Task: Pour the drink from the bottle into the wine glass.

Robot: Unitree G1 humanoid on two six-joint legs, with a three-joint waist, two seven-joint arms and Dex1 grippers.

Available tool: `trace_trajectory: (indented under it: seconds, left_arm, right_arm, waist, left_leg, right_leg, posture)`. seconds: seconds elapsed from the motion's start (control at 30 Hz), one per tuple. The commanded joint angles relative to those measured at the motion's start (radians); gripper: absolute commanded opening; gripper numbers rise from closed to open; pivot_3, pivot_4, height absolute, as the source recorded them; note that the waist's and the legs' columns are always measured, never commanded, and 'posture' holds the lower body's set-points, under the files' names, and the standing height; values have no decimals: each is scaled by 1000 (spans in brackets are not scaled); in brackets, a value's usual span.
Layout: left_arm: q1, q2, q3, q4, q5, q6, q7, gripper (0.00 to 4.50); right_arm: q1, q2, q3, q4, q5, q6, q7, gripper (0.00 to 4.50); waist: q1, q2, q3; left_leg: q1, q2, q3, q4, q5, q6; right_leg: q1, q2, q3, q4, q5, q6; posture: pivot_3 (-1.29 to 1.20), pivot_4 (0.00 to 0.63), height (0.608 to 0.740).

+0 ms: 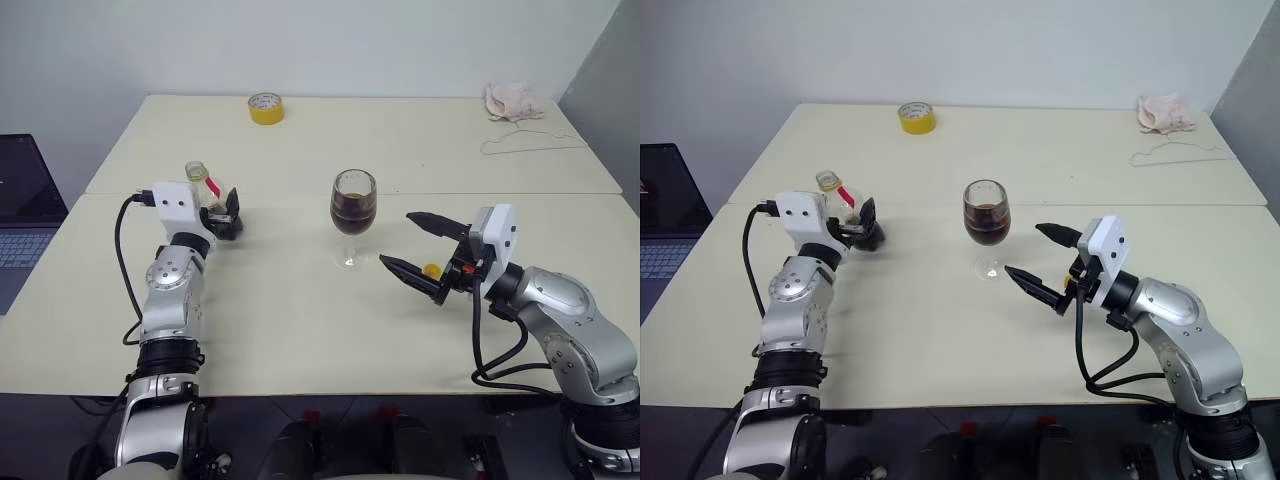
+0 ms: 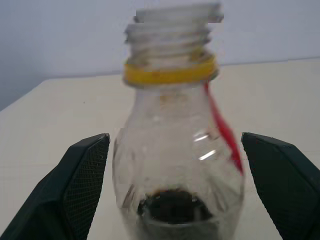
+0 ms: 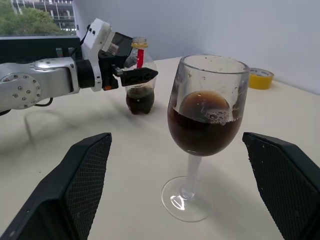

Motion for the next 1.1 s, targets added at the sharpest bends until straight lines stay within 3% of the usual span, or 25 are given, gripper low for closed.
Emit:
trace_trajectory:
  seconds: [0.03,0.4,0.73,0.93,1.1]
  left_arm:
    - [16,31,10,-93,-23,24,-30,4463]
    - [94,60,54,-213,-62,71,-38,4463]
    - [175,106,40,-391,-155,162,-168,4463]
    - [278,236,63,-580,-354,377,-367,4463]
    - [342,395,73,-656,-501,558,-526,4463]
  right_arm:
    - [-10,3,-9,-15,6,-20,8,4500]
    - [-28,9,7,15,1,-26,32,4500]
    - [-46,12,20,48,-4,-33,46,4500]
    - [-59,-10,7,79,3,-35,79,4500]
    - [-55,-113,-55,95,58,18,163,4500]
  waist:
    - [0,0,0]
    - [0,0,0]
    - [1,0,0]
    - [-1,1,0]
    - [4,2,1]
  left_leg:
    - [0,0,0,0,0,0]
    - [0,0,0,0,0,0]
    - [0,0,0,0,0,0]
    - [0,1,0,-1,0,0]
    - [0,1,0,-2,0,0]
  right_leg:
    - [0,0,0,0,0,0]
    - [0,0,0,-1,0,0]
    - [0,0,1,-2,0,0]
    - [0,1,1,-3,0,0]
    - [1,1,1,-5,0,0]
  posture:
    - [0,150,740]
    - [0,150,740]
    - [0,150,740]
    - [0,150,740]
    - [0,150,740]
